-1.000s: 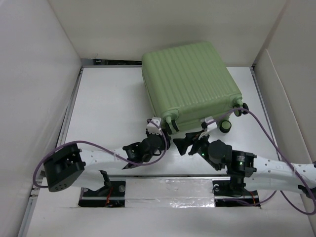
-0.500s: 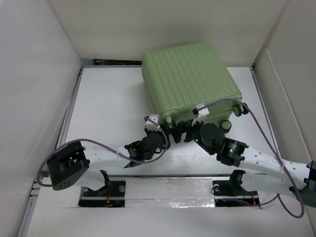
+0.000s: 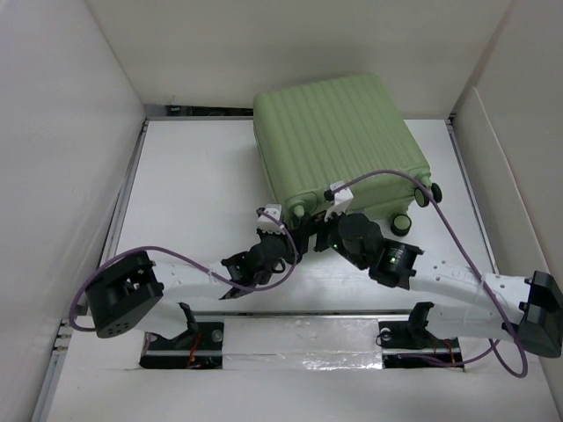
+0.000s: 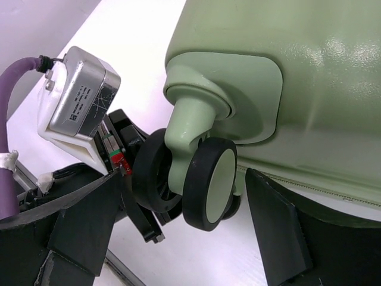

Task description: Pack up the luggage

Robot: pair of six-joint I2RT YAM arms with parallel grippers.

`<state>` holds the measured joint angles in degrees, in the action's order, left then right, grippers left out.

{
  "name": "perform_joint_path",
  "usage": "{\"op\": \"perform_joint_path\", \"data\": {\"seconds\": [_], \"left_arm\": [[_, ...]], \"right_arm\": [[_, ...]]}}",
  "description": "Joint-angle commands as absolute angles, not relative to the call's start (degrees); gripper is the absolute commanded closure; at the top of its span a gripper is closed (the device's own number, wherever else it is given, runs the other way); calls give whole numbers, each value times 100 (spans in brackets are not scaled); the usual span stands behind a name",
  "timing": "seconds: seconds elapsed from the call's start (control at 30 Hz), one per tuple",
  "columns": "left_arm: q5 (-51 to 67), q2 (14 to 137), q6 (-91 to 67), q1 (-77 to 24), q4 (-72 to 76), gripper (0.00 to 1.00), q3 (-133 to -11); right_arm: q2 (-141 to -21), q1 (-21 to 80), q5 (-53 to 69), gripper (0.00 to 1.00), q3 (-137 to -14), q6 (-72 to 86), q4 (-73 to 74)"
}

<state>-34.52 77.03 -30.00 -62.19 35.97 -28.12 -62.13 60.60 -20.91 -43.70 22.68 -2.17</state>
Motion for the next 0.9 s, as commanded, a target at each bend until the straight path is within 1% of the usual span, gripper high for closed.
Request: {"op": "perform_joint_path", "data": {"seconds": [0.0,0.2,0.23,0.3,0.33,0.37,0.43,0.47,0.53,0.57,0.6,0.63,0.67,0.87], "left_arm": [[-3858,7471,-2804,-6056,4192,100,-2664],[-3832,7251,-2918,-6056,4307,100,-2321],[-3832,7234,-2927,-6056,4324,100,-2312],[-3832,7199,-2909,-6056,4307,100,-2312],[-3832,7172,-2900,-5995,4307,100,-2303],[-3823,7120,-2883,-5994,4307,100,-2294],[-3806,7067,-2883,-5933,4307,100,-2259],[-3788,7040,-2883,-5933,4307,100,-2241],[-3762,6979,-2865,-5862,4315,100,-2215],[-3762,6970,-2865,-5801,4315,100,-2215],[-3762,6935,-2874,-5801,4255,100,-2206],[-3770,6917,-2874,-5801,4228,100,-2197],[-3805,6900,-2874,-5801,4193,100,-2206],[-3832,6680,-3014,-5687,3657,100,-2206]], "right_arm": [[-6310,6038,-2222,10,-4684,2364,-501],[-6793,6038,-2671,9,-4974,2382,-387],[-6855,6038,-2715,10,-5044,2373,-387],[-7030,6038,-2908,15,-5159,2382,-256],[-7075,6038,-2961,22,-5229,2425,-194],[-7101,6038,-3014,27,-5229,2382,-193],[-7189,6038,-3164,32,-5238,2268,-176],[-7224,6038,-3208,39,-5299,2285,-97],[-7260,6038,-3330,59,-5352,2320,209],[-7242,6038,-3340,66,-5335,2303,246],[-7216,5986,-3340,77,-5309,2285,272],[-7120,5985,-3322,96,-5274,2276,290],[-7058,5985,-3314,100,-5221,2259,281],[-6505,5985,-3261,100,-4869,2144,334]]}}
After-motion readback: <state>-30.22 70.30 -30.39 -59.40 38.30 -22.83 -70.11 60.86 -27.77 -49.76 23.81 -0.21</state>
